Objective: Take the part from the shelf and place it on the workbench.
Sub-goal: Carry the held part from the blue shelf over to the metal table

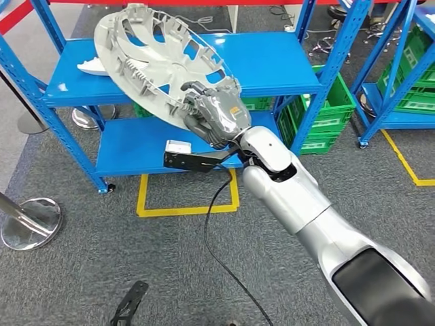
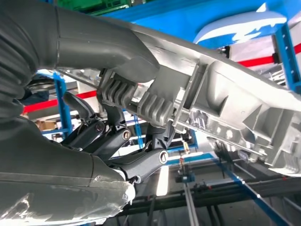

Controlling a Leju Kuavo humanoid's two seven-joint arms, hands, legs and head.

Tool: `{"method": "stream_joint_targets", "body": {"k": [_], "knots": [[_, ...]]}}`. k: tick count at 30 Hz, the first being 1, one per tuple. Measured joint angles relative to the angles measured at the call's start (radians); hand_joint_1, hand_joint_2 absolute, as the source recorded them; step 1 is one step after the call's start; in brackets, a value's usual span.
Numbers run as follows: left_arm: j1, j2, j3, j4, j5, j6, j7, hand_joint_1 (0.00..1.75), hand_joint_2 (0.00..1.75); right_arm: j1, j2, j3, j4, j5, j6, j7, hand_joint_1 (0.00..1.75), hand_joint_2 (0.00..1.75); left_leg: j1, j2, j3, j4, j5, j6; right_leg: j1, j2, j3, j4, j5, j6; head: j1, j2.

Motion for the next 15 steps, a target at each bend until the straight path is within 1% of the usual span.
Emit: {"method": "stream_joint_targets", "body": {"k": [1, 2, 3, 4, 5, 6, 7, 8, 9, 10, 11, 12, 13, 14, 15], "knots": [[0.0, 0.0, 0.0, 0.0, 0.0, 0.0, 0.0, 0.0, 1.75, -0.001, 0.0, -0.001, 0.0, -0.001, 0.0, -0.001, 1.75, 1.75, 0.001, 0.006, 0.0, 0.0, 0.0, -0.001, -0.001, -0.001, -0.026, 0.072, -0.032, 0.0, 0.0, 0.0], [0.0, 0.0, 0.0, 0.0, 0.0, 0.0, 0.0, 0.0, 1.75, -0.001, 0.0, -0.002, 0.0, -0.001, 0.001, -0.001, 1.75, 1.75, 0.002, 0.012, 0.0, 0.0, 0.0, -0.004, -0.003, -0.001, -0.042, 0.123, -0.049, 0.002, 0.0, 0.0], [-0.001, 0.0, 0.0, 0.0, -0.001, 0.0, 0.0, 0.0, 1.75, 0.0, 0.0, -0.002, 0.0, -0.002, 0.001, -0.002, 1.75, 1.75, 0.004, 0.018, 0.0, 0.001, -0.001, -0.008, -0.005, -0.003, -0.043, 0.141, -0.05, 0.004, 0.0, 0.0], [-0.001, 0.0, 0.0, 0.0, -0.001, -0.001, 0.0, 0.0, 1.75, 0.0, 0.0, -0.003, 0.0, -0.002, 0.001, -0.002, 1.75, 1.75, 0.008, 0.024, 0.0, 0.003, -0.003, -0.014, -0.008, -0.007, -0.024, 0.12, -0.035, 0.007, 0.0, 0.0], [-0.001, 0.0, -0.001, 0.0, -0.001, -0.001, 0.0, 0.0, 1.75, 0.0, 0.0, -0.004, 0.0, -0.003, 0.002, -0.002, 1.75, 1.75, 0.013, 0.03, 0.001, 0.008, -0.006, -0.023, -0.011, -0.017, 0.011, 0.066, -0.012, 0.011, 0.0, 0.0], [-0.002, 0.001, -0.001, -0.001, -0.001, -0.002, 0.0, 0.0, 1.75, -0.001, 0.0, -0.005, 0.0, -0.003, 0.002, -0.002, 1.75, 1.75, 0.014, 0.035, 0.0, 0.014, -0.011, -0.034, -0.009, -0.035, 0.047, 0.009, 0.0, 0.019, 0.002, 0.0], [-0.002, 0.003, -0.001, -0.001, -0.001, -0.002, 0.0, 0.0, 1.75, -0.002, 0.001, -0.006, 0.0, -0.004, 0.002, -0.002, 1.75, 1.75, 0.013, 0.04, -0.002, 0.022, -0.017, -0.044, -0.009, -0.047, 0.074, -0.035, 0.006, 0.018, 0.005, 0.0], [-0.003, 0.004, -0.002, -0.002, -0.001, -0.002, 0.0, 0.0, 1.75, -0.003, 0.002, -0.007, -0.001, -0.004, 0.002, -0.002, 1.75, 1.75, 0.01, 0.044, -0.004, 0.029, -0.021, -0.053, -0.008, -0.054, 0.088, -0.059, 0.004, 0.012, 0.006, 0.0], [-0.003, 0.005, -0.002, -0.003, -0.002, -0.002, 0.0, 0.0, 1.75, -0.004, 0.002, -0.008, -0.001, -0.004, 0.002, -0.002, 1.75, 1.75, 0.006, 0.049, -0.005, 0.032, -0.022, -0.058, -0.006, -0.052, 0.088, -0.062, -0.003, 0.003, 0.004, 0.0], [-0.003, 0.004, -0.002, -0.003, -0.002, -0.001, 0.0, 0.0, 1.75, -0.004, 0.003, -0.009, -0.002, -0.004, 0.002, -0.002, 1.75, 1.75, 0.005, 0.056, -0.004, 0.034, -0.023, -0.061, -0.009, -0.038, 0.083, -0.059, -0.002, -0.013, 0.001, 0.0], [-0.003, 0.004, -0.002, -0.003, -0.002, -0.001, 0.0, 0.0, 1.75, -0.004, 0.003, -0.009, -0.002, -0.005, 0.002, -0.001, 1.75, 1.75, 0.006, 0.061, -0.004, 0.034, -0.026, -0.063, -0.009, -0.028, 0.079, -0.056, -0.001, -0.023, -0.005, 0.0], [-0.005, 0.004, -0.003, -0.003, -0.002, -0.001, 0.0, 0.0, 1.75, -0.004, 0.003, -0.01, -0.002, -0.005, 0.002, -0.001, 1.75, 1.75, 0.008, 0.056, -0.005, 0.041, -0.036, -0.065, -0.009, -0.017, 0.076, -0.054, 0.0, -0.031, -0.007, 0.0], [-0.006, 0.004, -0.003, -0.003, -0.002, -0.001, 0.0, 0.0, 1.75, -0.004, 0.003, -0.01, -0.002, -0.005, 0.003, -0.001, 1.75, 1.75, 0.01, 0.046, -0.014, 0.064, -0.056, -0.066, -0.008, -0.007, 0.074, -0.055, 0.002, -0.039, -0.008, 0.0], [-0.007, 0.004, -0.003, -0.003, -0.002, -0.001, 0.0, 0.0, 1.75, -0.004, 0.004, -0.011, -0.002, -0.005, 0.003, 0.0, 1.75, 1.75, 0.01, 0.03, -0.033, 0.108, -0.087, -0.067, -0.008, 0.002, 0.073, -0.056, 0.005, -0.046, -0.01, 0.0], [-0.007, 0.004, -0.003, -0.003, -0.002, -0.001, 0.0, 0.0, 1.75, -0.003, 0.004, -0.011, -0.002, -0.005, 0.003, 0.0, 1.75, 1.75, 0.009, 0.015, -0.06, 0.169, -0.121, -0.066, -0.007, 0.012, 0.07, -0.056, 0.008, -0.051, -0.012, 0.0]]}}
